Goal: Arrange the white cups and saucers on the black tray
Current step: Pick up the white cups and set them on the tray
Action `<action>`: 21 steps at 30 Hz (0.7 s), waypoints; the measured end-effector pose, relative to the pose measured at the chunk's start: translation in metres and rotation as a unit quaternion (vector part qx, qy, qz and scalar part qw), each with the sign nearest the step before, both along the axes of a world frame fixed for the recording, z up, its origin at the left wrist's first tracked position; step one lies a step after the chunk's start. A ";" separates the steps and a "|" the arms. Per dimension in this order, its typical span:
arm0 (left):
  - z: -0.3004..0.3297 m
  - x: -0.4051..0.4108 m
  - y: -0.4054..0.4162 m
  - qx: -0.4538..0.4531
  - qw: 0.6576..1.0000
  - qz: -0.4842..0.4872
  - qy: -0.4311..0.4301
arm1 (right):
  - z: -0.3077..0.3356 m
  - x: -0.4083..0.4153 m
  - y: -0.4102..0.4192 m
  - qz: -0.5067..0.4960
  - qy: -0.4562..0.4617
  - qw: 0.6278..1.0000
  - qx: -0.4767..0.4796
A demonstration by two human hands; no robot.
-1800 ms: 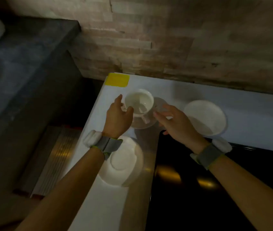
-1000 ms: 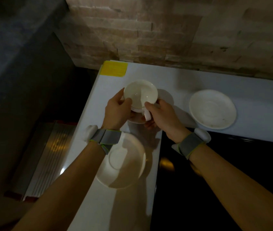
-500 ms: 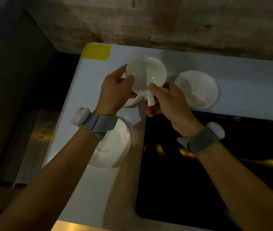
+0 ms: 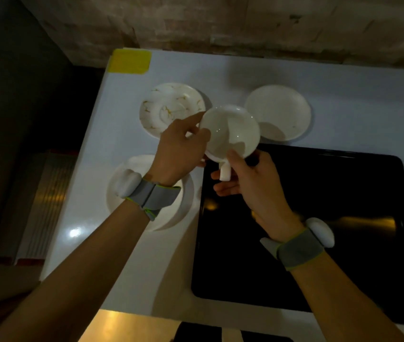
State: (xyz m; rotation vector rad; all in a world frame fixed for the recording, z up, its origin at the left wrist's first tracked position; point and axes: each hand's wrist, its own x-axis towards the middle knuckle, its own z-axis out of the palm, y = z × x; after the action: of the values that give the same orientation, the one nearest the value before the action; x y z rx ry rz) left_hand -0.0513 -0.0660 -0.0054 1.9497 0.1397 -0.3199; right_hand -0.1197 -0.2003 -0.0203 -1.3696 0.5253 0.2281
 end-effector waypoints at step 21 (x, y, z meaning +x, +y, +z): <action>-0.015 -0.022 -0.002 0.082 0.996 -0.041 0.011 | -0.019 -0.024 0.002 -0.027 0.030 0.999 0.006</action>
State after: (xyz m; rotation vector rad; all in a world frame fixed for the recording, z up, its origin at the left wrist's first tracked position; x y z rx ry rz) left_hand -0.0737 -0.0677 -0.0200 2.1185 0.1024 -0.3945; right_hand -0.1432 -0.1987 -0.0394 -1.3384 0.6088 0.2291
